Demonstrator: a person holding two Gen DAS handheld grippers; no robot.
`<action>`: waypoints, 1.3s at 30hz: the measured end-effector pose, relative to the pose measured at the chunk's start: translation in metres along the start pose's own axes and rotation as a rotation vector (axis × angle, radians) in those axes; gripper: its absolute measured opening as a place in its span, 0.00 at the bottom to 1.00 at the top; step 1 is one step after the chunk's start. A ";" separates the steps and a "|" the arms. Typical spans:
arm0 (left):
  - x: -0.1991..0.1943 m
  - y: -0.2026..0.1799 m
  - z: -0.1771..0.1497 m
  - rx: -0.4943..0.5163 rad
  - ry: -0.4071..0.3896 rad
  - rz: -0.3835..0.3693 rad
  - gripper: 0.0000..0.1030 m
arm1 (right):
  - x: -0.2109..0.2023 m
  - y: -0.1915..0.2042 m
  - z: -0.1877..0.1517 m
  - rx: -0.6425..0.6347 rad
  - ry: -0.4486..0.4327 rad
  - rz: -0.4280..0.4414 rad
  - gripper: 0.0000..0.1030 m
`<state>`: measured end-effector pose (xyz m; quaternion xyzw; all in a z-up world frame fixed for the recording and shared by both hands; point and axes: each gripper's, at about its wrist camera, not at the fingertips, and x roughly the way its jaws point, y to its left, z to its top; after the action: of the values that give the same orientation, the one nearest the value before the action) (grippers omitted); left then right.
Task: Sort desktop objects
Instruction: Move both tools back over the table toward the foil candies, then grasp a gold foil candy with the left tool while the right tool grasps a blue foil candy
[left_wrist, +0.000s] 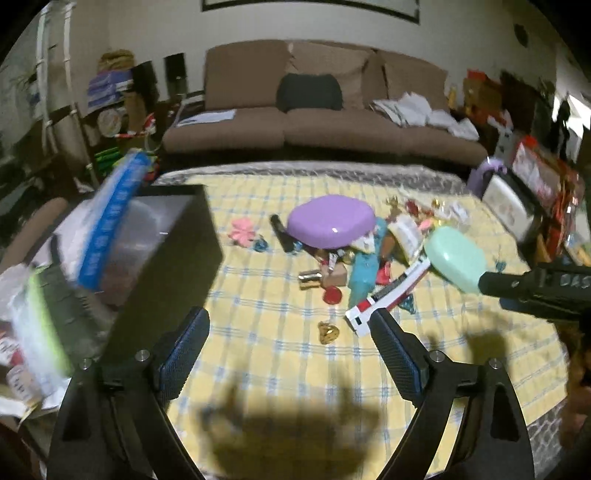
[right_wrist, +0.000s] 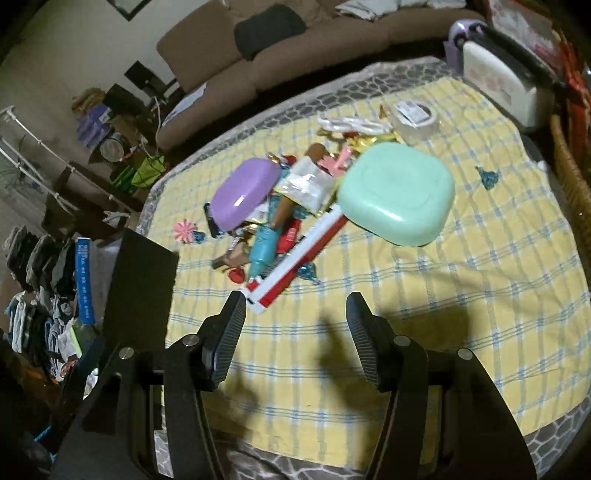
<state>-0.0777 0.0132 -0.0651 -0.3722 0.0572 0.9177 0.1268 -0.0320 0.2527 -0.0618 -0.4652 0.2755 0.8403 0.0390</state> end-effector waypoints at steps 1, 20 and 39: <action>0.009 -0.005 -0.001 0.015 0.012 0.000 0.86 | 0.003 -0.004 0.001 0.006 0.006 -0.002 0.53; 0.099 -0.032 -0.016 0.041 0.175 -0.045 0.22 | 0.038 -0.050 0.003 0.062 0.095 -0.034 0.53; 0.040 0.024 0.003 -0.174 0.141 -0.044 0.01 | 0.088 0.000 -0.002 -0.227 0.026 -0.033 0.47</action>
<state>-0.1138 -0.0012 -0.0902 -0.4466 -0.0218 0.8877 0.1099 -0.0802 0.2352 -0.1330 -0.4818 0.1713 0.8593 -0.0040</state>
